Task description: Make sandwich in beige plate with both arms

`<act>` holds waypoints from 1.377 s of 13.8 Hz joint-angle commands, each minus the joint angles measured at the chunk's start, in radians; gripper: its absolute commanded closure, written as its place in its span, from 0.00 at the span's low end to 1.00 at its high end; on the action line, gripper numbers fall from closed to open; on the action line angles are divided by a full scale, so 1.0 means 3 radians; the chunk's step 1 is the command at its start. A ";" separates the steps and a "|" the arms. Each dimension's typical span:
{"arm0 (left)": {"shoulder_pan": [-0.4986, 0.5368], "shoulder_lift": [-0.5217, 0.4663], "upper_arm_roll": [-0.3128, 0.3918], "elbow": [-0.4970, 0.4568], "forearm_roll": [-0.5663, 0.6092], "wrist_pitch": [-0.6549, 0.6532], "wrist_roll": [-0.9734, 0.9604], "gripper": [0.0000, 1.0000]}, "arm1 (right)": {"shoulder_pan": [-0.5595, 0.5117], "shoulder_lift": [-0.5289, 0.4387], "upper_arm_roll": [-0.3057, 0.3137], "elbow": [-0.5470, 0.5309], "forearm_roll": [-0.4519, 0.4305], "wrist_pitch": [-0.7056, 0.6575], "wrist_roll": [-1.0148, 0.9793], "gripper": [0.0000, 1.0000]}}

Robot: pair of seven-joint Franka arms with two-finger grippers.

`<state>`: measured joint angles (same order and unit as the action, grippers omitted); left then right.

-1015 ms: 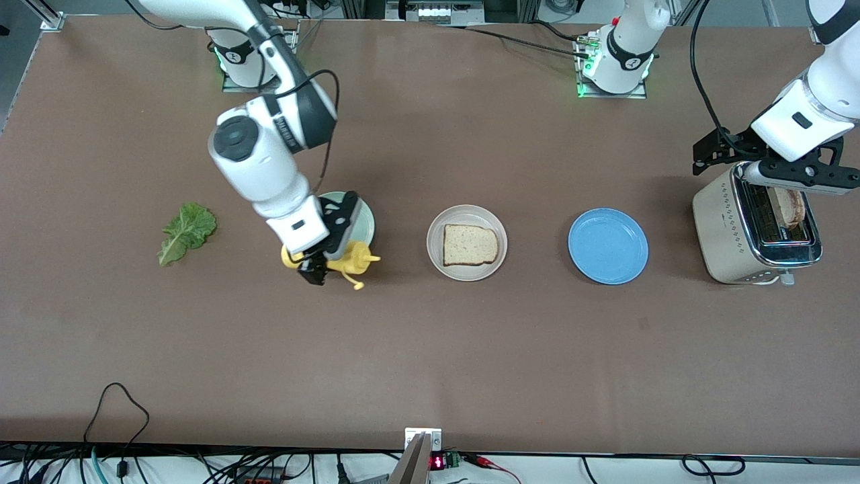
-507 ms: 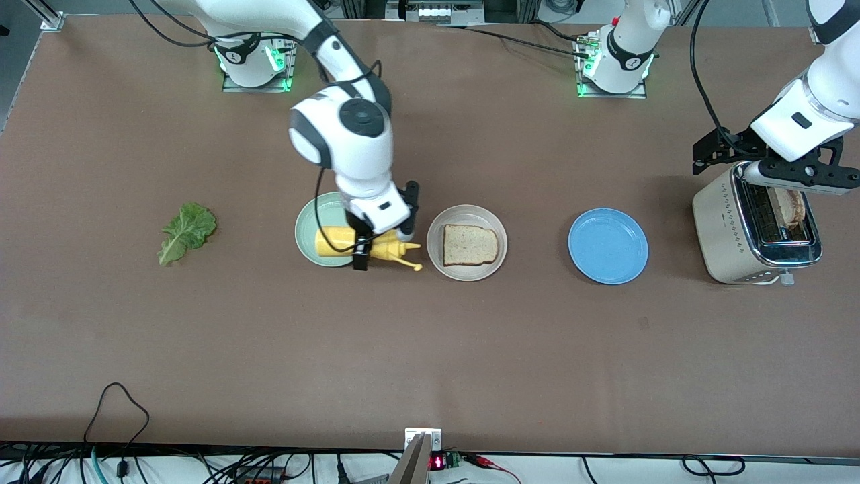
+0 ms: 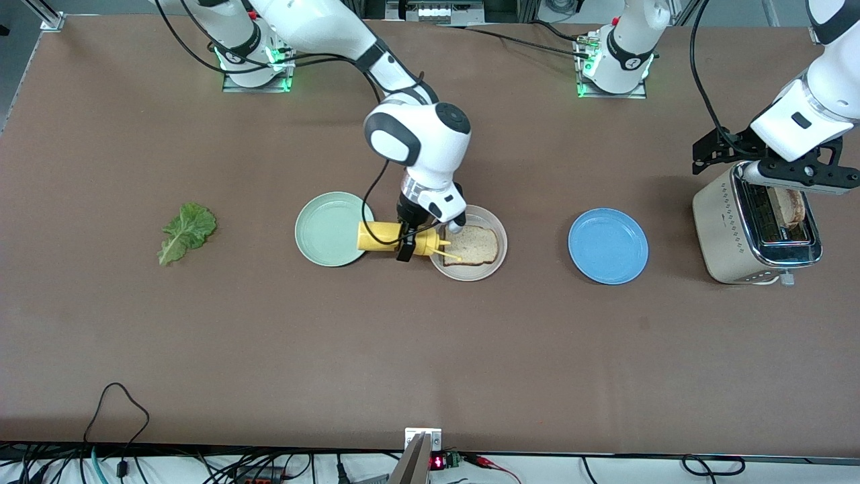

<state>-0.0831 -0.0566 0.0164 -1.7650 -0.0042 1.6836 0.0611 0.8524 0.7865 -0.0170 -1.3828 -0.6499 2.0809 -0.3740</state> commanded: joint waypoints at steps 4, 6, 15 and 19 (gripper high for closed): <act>-0.0009 -0.0006 -0.0003 0.0039 0.0060 -0.0054 -0.0020 0.00 | 0.0411 0.0272 -0.0383 0.0268 -0.0078 -0.0156 0.0219 0.72; -0.0009 -0.0006 -0.0003 0.0039 0.0060 -0.0054 -0.0020 0.00 | 0.0405 0.0272 -0.0388 0.0273 -0.0073 -0.0156 0.0224 0.72; -0.0009 -0.0006 -0.0003 0.0039 0.0060 -0.0054 -0.0020 0.00 | 0.0156 -0.0105 -0.0383 0.0294 0.0406 -0.0217 -0.0235 0.71; -0.0014 -0.0001 -0.0004 0.0044 0.0060 -0.0054 -0.0025 0.00 | -0.0268 -0.0555 -0.0373 0.0146 0.1085 -0.0202 -0.1073 0.71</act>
<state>-0.0831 -0.0566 0.0164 -1.7650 -0.0042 1.6834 0.0611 0.8390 0.7144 -0.1473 -1.2841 -0.4069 2.0306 -0.5772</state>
